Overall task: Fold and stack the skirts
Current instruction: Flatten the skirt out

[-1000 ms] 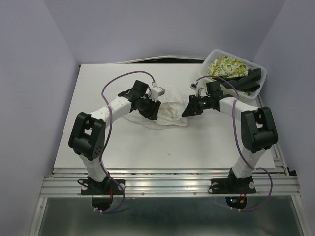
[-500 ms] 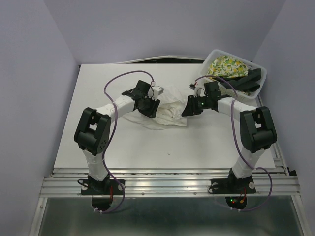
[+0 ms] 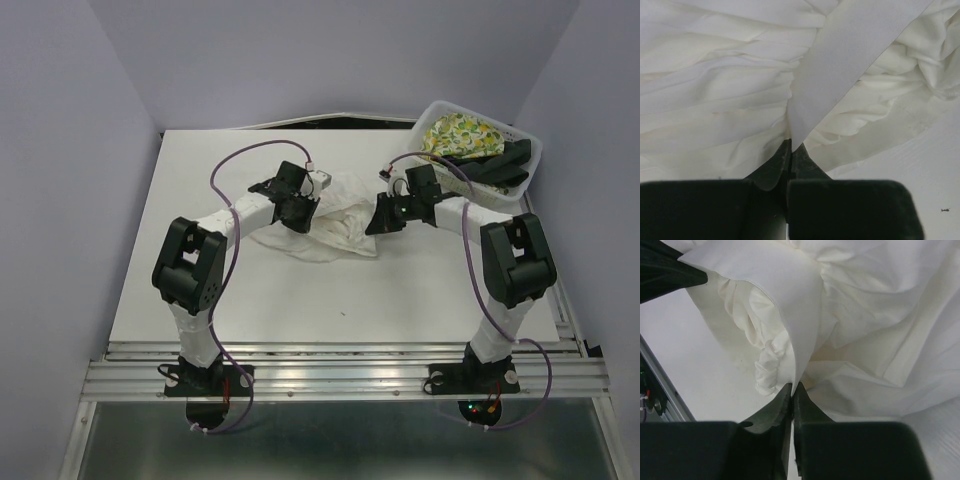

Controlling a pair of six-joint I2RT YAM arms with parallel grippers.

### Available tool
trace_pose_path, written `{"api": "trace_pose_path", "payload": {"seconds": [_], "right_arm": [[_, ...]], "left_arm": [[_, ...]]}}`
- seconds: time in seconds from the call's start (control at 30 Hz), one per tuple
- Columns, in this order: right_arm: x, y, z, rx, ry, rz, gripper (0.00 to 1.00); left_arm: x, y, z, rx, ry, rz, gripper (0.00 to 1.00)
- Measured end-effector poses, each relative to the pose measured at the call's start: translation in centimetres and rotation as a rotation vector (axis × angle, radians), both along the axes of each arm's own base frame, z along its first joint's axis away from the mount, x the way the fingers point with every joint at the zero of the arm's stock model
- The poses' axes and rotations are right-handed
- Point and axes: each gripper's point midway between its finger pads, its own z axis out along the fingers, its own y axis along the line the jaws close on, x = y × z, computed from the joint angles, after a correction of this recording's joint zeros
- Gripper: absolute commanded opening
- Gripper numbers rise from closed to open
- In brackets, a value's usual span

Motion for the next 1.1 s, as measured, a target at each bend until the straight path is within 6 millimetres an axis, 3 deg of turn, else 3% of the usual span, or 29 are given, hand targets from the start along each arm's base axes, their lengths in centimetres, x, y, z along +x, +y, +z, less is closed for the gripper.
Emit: {"api": "trace_pose_path", "payload": {"seconds": [0.17, 0.3, 0.4, 0.53, 0.6, 0.63, 0.7, 0.73, 0.8, 0.87, 0.93, 1.1], "right_arm": [[2.2, -0.5, 1.4, -0.051, -0.067, -0.041, 0.01], [5.8, -3.3, 4.5, -0.208, -0.228, -0.168, 0.01], [8.1, -5.9, 8.5, -0.318, -0.378, -0.276, 0.01], [10.9, -7.6, 15.5, -0.421, -0.592, -0.378, 0.01], [12.2, -7.2, 20.4, -0.436, -0.721, -0.405, 0.01], [12.4, -7.1, 21.7, -0.437, -0.754, -0.41, 0.01], [12.7, -6.5, 26.5, -0.426, -0.875, -0.419, 0.01], [12.6, -6.4, 27.5, -0.423, -0.901, -0.42, 0.01], [12.1, -6.1, 29.6, -0.417, -0.954, -0.413, 0.01], [11.5, -5.8, 30.4, -0.415, -0.977, -0.398, 0.01], [11.4, -5.6, 30.2, -0.419, -0.974, -0.387, 0.01], [13.3, -5.0, 26.8, -0.459, -0.916, -0.363, 0.01]], "left_arm": [[0.3, 0.4, 0.6, 0.025, -0.01, 0.01, 0.0], [1.0, 2.3, 3.8, 0.083, -0.099, 0.053, 0.0], [2.0, 4.0, 8.7, 0.125, -0.233, 0.108, 0.0], [4.2, 6.0, 18.3, 0.132, -0.489, 0.216, 0.0], [4.7, 6.8, 23.2, 0.12, -0.608, 0.263, 0.0], [4.7, 7.1, 25.6, 0.108, -0.665, 0.28, 0.0], [4.2, 7.6, 28.6, 0.088, -0.742, 0.291, 0.0], [3.7, 7.8, 29.6, 0.082, -0.767, 0.289, 0.0], [3.0, 8.2, 30.7, 0.074, -0.803, 0.282, 0.0], [2.3, 8.6, 30.5, 0.081, -0.807, 0.271, 0.0], [2.3, 8.6, 29.9, 0.09, -0.799, 0.262, 0.0], [3.2, 8.4, 27.3, 0.109, -0.75, 0.251, 0.0]]}}
